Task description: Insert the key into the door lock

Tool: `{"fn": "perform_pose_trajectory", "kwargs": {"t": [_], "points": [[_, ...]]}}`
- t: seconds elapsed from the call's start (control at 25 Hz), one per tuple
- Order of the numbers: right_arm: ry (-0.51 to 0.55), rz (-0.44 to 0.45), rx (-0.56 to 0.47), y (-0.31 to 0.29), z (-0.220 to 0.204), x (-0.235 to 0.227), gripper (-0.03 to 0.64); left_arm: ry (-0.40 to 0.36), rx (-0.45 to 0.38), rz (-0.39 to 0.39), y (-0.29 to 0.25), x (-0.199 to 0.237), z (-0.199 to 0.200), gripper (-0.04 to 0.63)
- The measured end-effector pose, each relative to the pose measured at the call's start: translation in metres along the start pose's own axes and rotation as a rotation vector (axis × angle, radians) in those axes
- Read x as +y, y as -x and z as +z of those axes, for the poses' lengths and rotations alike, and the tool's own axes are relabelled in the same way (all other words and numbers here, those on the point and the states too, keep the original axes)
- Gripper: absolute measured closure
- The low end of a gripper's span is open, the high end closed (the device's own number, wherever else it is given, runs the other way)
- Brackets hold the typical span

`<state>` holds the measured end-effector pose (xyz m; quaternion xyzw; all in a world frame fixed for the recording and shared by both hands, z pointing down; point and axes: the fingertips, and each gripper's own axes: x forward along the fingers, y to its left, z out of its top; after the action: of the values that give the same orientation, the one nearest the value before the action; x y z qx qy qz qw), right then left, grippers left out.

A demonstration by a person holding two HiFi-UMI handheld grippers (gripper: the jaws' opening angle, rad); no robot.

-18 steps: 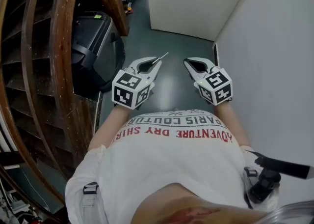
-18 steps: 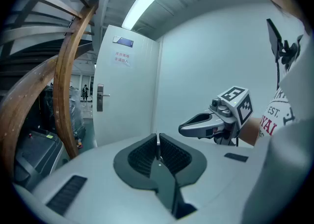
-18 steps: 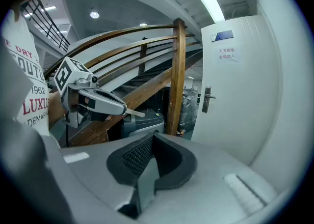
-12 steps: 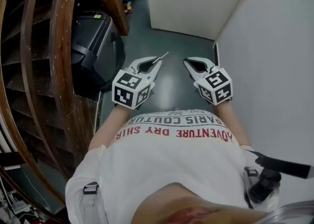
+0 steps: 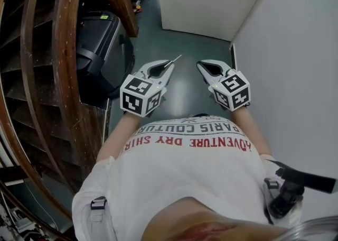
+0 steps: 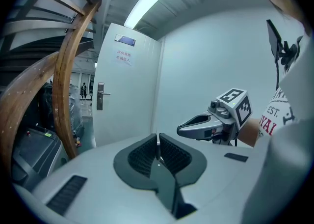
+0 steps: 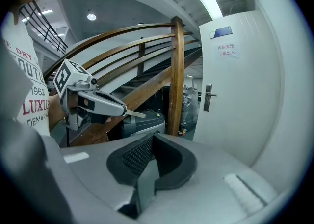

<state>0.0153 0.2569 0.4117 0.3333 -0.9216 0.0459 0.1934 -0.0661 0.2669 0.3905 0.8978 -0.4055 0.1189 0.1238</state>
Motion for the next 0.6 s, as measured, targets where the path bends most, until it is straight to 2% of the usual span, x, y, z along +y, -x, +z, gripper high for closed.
{"fn": "perform_pose_trajectory", "kwargs": {"t": [0.24, 0.44, 0.6], "points": [[-0.004, 0.001, 0.009, -0.017, 0.006, -0.019, 0.615, 0.026, -0.012, -0.004, -0.016, 0.023, 0.009, 0.572], [-0.014, 0.011, 0.008, -0.046, 0.009, -0.057, 0.614, 0.057, 0.002, 0.001, -0.051, 0.053, 0.010, 0.572], [-0.034, 0.029, 0.009, -0.090, 0.007, -0.104, 0.614, 0.082, 0.033, 0.002, -0.099, 0.091, 0.009, 0.572]]}}
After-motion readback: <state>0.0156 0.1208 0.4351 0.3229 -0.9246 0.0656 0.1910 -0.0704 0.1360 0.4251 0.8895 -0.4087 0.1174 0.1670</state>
